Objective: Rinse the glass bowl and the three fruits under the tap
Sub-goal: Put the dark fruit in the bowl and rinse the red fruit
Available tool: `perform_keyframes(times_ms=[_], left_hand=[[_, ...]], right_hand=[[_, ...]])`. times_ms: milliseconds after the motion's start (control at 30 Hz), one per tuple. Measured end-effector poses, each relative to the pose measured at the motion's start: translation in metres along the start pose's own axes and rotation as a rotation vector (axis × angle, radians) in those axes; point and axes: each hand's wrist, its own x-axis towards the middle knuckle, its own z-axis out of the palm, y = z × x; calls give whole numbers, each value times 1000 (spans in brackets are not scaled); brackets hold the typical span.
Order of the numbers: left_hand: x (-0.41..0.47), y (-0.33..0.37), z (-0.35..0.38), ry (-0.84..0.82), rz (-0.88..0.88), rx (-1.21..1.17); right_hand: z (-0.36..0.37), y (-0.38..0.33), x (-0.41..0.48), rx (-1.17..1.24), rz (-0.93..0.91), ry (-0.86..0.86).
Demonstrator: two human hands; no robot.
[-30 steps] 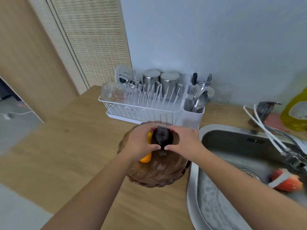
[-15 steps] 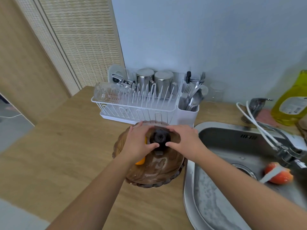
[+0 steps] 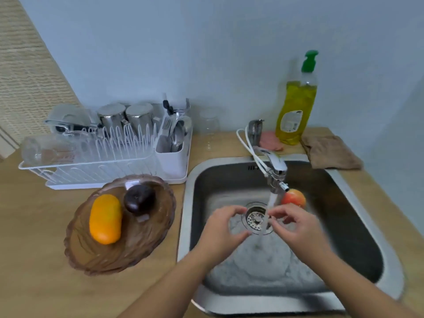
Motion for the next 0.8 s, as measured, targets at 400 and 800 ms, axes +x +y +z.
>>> perform_keyframes(times_ms=[400, 800], left_hand=[[119, -21, 105, -360, -72, 68], [192, -29, 146, -315, -52, -118]], right_hand=[[-32, 117, 34, -125, 447, -142], [3, 159, 90, -29, 629, -19]])
